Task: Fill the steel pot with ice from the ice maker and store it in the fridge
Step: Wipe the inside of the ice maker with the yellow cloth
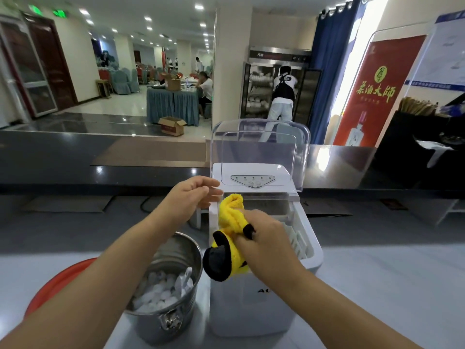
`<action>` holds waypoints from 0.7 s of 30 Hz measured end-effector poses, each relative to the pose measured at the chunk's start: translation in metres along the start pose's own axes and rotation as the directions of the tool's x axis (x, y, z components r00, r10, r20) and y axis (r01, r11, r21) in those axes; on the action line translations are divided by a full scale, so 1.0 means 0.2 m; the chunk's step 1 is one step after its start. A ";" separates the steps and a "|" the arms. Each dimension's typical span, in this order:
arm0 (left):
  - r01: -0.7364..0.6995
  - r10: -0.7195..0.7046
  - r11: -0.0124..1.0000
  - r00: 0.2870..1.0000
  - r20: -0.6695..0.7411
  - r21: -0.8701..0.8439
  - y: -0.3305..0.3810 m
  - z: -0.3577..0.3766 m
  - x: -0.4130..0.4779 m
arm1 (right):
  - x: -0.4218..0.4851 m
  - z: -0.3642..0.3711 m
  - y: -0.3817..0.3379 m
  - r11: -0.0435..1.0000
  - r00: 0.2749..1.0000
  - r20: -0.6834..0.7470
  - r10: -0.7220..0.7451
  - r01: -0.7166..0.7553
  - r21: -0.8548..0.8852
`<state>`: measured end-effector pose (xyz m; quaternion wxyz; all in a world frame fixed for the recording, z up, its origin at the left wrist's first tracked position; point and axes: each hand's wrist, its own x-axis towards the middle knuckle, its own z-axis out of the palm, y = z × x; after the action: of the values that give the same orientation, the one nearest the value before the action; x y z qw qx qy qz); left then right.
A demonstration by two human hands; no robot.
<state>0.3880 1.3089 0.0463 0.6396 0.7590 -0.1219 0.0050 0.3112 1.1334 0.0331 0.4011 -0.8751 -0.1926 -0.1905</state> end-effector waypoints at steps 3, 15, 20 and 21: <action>0.007 -0.008 0.999 0.999 -0.031 -0.031 0.05 0.00 -0.03 | 0.07 -0.05 -0.04 0.968 0.988 -0.050 0.144 -0.130 0.216; -0.202 0.201 0.979 0.974 0.101 -0.001 0.32 0.12 -0.20 | 0.19 -0.26 -0.11 0.662 0.884 -0.107 0.455 -0.255 0.705; -0.303 0.305 0.952 0.950 0.075 -0.028 0.41 0.20 -0.22 | 0.17 -0.33 -0.14 0.690 0.877 -0.178 0.446 -0.210 0.693; -0.333 0.335 0.942 0.940 0.068 -0.033 0.42 0.21 -0.21 | 0.16 -0.35 -0.14 0.697 0.876 -0.191 0.442 -0.202 0.688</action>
<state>0.3241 1.2621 0.1139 0.6325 0.7203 -0.2720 0.0845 0.3125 1.1021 0.1089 0.7331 -0.6540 -0.0148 -0.1860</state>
